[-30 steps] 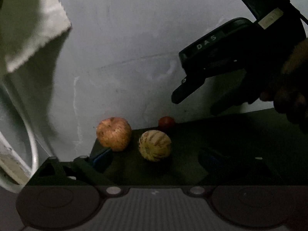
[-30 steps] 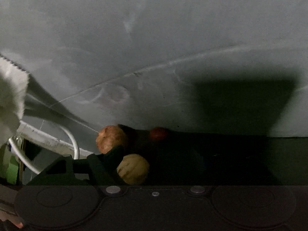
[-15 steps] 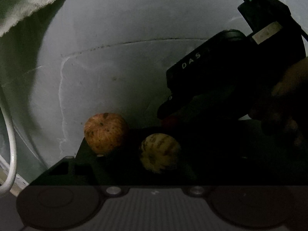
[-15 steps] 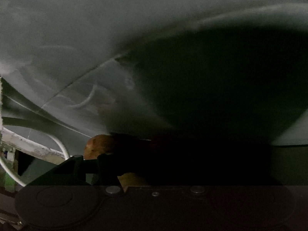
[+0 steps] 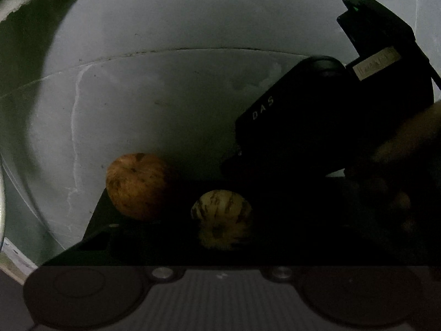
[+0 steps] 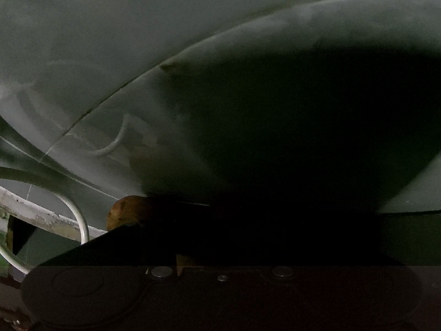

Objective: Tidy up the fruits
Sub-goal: 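Lower the left tool over the striped melon while the right tool approaches the red fruit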

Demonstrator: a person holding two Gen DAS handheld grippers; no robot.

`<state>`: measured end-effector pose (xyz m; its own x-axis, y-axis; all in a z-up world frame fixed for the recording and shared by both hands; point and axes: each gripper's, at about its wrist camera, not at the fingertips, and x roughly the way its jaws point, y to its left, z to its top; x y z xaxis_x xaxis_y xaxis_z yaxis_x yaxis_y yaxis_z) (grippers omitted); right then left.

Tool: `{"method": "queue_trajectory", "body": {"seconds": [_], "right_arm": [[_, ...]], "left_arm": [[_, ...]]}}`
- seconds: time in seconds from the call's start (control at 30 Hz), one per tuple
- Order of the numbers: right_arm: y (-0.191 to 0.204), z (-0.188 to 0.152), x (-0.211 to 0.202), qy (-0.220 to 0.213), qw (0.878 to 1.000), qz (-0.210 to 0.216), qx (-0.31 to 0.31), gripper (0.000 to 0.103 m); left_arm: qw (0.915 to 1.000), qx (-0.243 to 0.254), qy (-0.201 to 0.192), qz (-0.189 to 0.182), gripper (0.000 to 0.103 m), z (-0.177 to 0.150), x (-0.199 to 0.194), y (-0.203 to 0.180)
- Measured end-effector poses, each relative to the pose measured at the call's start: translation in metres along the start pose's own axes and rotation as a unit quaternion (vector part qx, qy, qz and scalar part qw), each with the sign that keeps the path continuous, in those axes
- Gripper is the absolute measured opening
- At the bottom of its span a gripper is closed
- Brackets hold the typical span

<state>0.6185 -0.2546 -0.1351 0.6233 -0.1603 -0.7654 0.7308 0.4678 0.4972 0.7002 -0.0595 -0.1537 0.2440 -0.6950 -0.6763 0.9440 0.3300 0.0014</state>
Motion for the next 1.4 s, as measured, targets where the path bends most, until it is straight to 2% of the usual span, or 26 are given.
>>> {"method": "queue_trajectory", "body": {"seconds": [0.4,0.6,0.83,1.13,1.4], "right_arm": [[-0.007,-0.011,-0.017,0.002,1.0,0.016,-0.016,0.032],[-0.01,-0.021,-0.035,0.005,0.999,0.023,-0.025,0.032],[-0.018,-0.034,-0.065,0.009,0.999,0.026,-0.034,0.032],[-0.028,-0.045,-0.12,0.015,0.997,0.034,-0.07,0.032],[-0.038,-0.058,-0.168,0.013,0.993,0.065,-0.096,0.032]], "left_arm": [[0.9995,-0.018,0.024,0.012,0.055,0.005,-0.005,-0.007],[0.9984,-0.04,0.039,0.01,0.055,0.003,-0.01,0.0],[0.9935,-0.091,0.067,0.009,0.055,0.0,-0.024,0.003],[0.9871,-0.147,0.064,-0.004,0.055,-0.008,-0.067,-0.025],[0.9767,-0.212,0.03,-0.007,0.055,-0.01,-0.11,-0.05]]}}
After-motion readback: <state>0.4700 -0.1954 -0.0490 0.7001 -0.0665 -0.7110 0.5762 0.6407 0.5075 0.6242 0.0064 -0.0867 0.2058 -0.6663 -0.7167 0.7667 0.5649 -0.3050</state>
